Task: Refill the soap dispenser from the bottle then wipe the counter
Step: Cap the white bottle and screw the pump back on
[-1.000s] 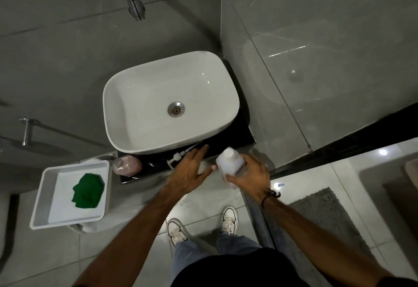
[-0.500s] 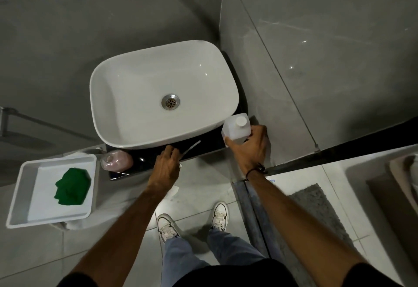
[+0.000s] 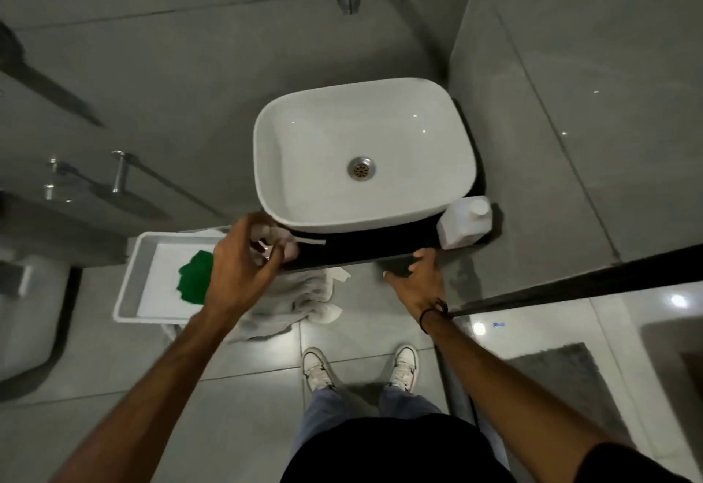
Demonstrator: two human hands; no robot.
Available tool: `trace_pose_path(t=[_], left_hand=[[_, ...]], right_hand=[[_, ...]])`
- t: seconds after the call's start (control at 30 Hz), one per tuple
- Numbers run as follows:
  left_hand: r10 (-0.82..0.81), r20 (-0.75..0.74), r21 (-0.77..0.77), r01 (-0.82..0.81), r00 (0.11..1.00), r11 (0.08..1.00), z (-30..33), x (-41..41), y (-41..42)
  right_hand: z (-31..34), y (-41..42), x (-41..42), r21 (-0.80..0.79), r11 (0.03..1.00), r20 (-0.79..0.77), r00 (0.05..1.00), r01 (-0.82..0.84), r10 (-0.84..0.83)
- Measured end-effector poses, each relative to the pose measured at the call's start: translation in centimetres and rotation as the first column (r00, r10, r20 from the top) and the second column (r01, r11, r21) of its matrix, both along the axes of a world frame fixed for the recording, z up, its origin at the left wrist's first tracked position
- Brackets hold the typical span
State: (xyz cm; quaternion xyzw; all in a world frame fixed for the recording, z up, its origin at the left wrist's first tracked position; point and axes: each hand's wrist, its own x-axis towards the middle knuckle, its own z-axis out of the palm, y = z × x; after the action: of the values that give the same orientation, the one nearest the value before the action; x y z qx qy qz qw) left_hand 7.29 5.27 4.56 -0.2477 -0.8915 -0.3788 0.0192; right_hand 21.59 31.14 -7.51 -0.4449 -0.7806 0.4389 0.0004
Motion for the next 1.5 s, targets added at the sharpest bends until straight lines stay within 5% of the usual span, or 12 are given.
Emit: trace_pose_path(t=[0.13, 0.3, 0.8, 1.0, 1.1, 1.2, 1.5], left_hand=[[0.021, -0.067, 0.041, -0.018, 0.998, 0.999, 1.3, -3.2, -4.1], [-0.057, -0.079, -0.039, 0.054, 0.995, 0.998, 1.1, -5.5, -6.5], [-0.309, 0.171, -0.358, 0.351, 0.936, 0.865, -4.3, -8.3, -2.1], [-0.376, 0.146, -0.477, 0.399, 0.915, 0.783, -5.6, -9.1, -0.1], [-0.363, 0.110, -0.442, 0.372, 0.925, 0.816, -5.4, -8.7, -0.5], [-0.317, 0.117, -0.295, 0.338, 0.941, 0.894, -5.5, -7.8, -1.9], [-0.324, 0.379, 0.021, 0.342, 0.867, 0.940, -4.4, -6.8, -5.5]], right_hand=[[0.4, -5.2, -3.1, -0.026, 0.979, 0.012, 0.979, -0.202, 0.202], [0.6, -9.5, -5.9, -0.014, 0.968, 0.004, 0.968, -0.250, 0.250], [-1.6, -17.5, -12.8, 0.161, 0.967, -0.070, 0.975, -0.200, 0.213], [-2.6, -19.4, -14.6, -0.054, 0.999, -0.166, 0.986, 0.008, -0.017], [-2.1, -19.2, -14.3, -0.072, 0.997, -0.175, 0.984, 0.000, -0.013], [-1.7, -18.8, -13.7, 0.078, 0.984, -0.137, 0.976, -0.162, 0.171], [1.9, -17.4, -11.1, 0.317, 0.863, -0.076, 0.896, -0.394, 0.438]])
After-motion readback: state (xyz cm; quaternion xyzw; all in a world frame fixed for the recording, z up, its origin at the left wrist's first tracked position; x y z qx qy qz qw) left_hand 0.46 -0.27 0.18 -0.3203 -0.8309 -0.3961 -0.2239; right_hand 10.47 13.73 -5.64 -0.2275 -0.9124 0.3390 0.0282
